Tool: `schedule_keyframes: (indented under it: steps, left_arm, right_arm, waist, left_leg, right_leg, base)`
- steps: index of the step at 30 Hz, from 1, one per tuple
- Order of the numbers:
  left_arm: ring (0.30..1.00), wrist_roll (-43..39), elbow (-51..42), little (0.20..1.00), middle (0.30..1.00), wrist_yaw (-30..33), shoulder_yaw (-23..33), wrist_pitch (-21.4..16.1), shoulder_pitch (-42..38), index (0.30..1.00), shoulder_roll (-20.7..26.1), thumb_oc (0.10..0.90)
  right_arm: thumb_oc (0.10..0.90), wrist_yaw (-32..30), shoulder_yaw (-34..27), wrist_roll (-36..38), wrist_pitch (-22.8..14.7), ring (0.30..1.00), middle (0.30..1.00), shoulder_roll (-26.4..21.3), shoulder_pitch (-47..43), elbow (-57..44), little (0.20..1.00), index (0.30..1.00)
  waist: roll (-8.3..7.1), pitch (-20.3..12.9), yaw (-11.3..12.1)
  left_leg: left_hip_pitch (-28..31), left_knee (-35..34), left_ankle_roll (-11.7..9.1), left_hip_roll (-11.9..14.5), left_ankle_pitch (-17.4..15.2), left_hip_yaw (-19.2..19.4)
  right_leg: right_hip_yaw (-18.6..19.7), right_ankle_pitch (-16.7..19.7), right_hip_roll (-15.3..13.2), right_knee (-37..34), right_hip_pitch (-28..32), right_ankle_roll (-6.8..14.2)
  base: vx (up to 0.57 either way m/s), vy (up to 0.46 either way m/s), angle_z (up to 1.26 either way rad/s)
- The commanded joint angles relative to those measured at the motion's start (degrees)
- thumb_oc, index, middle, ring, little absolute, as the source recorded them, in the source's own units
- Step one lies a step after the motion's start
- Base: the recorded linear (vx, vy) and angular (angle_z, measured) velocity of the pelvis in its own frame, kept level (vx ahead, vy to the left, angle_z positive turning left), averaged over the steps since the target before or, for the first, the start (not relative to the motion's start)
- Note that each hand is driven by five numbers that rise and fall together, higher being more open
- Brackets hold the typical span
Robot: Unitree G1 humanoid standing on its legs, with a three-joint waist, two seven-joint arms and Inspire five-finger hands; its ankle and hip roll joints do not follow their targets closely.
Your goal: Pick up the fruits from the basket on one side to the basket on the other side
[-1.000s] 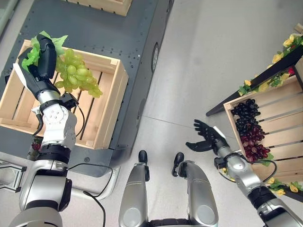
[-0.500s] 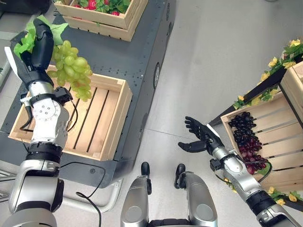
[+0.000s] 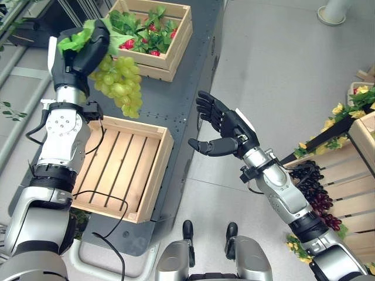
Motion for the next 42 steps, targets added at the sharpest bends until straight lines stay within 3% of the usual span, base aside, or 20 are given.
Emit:
schedule_keyframes:
  steps: [1,11,24,28,35,42]
  left_arm:
    - [0.3,-1.86,0.27,0.3,0.3,-0.84,-0.95,-4.87,-6.72,0.3,-0.57,0.4]
    - [0.3,-3.04,1.46,0.3,0.3,-4.56,-8.71,-4.36,-14.98,0.3,-5.33,0.4]
    - [0.3,-2.78,1.2,0.3,0.3,-7.72,-12.29,-1.77,-18.32,0.3,-10.94,0.4]
    - [0.3,-2.87,1.53,0.3,0.3,-9.26,-13.25,-1.49,-18.75,0.3,-12.06,0.4]
    - [0.3,-3.31,1.47,0.3,0.3,-9.48,-14.36,-1.19,-19.91,0.3,-11.97,0.4]
    - [0.3,-5.85,0.08,0.3,0.3,-10.0,-14.46,-0.81,-20.38,0.3,-12.56,0.4]
  right_arm:
    - [0.8,-1.47,2.81,6.76,-2.95,0.9,0.9,4.95,-0.06,0.43,0.9,0.9]
    - [0.8,-4.93,3.68,17.99,0.79,0.9,0.9,11.28,-8.46,6.2,0.9,0.9]
    - [0.8,-8.97,2.69,24.8,-1.56,0.9,0.9,14.25,-16.96,11.12,0.9,0.9]
    - [0.8,-13.04,2.23,23.73,-0.6,0.9,0.9,14.1,-19.9,12.56,0.9,0.9]
    - [0.8,-23.93,3.27,11.65,1.04,0.9,0.9,11.94,-24.05,18.66,0.9,0.9]
    - [0.8,-28.76,5.09,6.05,3.55,0.9,0.9,10.67,-26.32,20.7,0.9,0.9]
  waist:
    - [2.62,-17.64,0.58]
    - [2.36,-21.87,2.1]
    - [1.41,-24.15,2.72]
    - [1.15,-24.73,2.94]
    - [0.98,-25.68,3.45]
    - [1.0,-25.61,3.81]
  left_leg:
    - [-1.59,0.19,0.78,-4.84,-3.82,-0.81]
    - [-0.34,-6.28,0.46,-4.83,-0.54,-2.71]
    - [-0.28,-6.37,0.09,-3.93,-0.67,-2.91]
    - [-0.09,-6.37,0.07,-3.8,-0.73,-2.87]
    - [0.01,-6.37,-0.13,-3.59,-0.6,-2.97]
    - [-0.12,-6.37,-0.09,-3.62,-0.49,-3.47]
  right_leg:
    - [2.72,4.61,-1.39,-7.66,1.42,-0.28]
    - [1.31,7.88,-0.77,-13.77,3.24,0.56]
    - [0.79,7.98,-0.49,-14.51,3.74,0.16]
    - [0.76,7.85,-0.43,-14.51,3.99,0.02]
    - [0.56,7.9,-0.48,-14.51,4.15,0.04]
    - [0.49,7.84,-0.43,-14.51,4.11,-0.17]
  base:
    - [0.01,-0.083,0.09]
    - [0.0,-0.095,0.07]
    - [-0.01,-0.043,0.01]
    - [0.0,0.0,0.0]
    - [0.0,0.0,0.0]
    - [0.0,0.001,0.0]
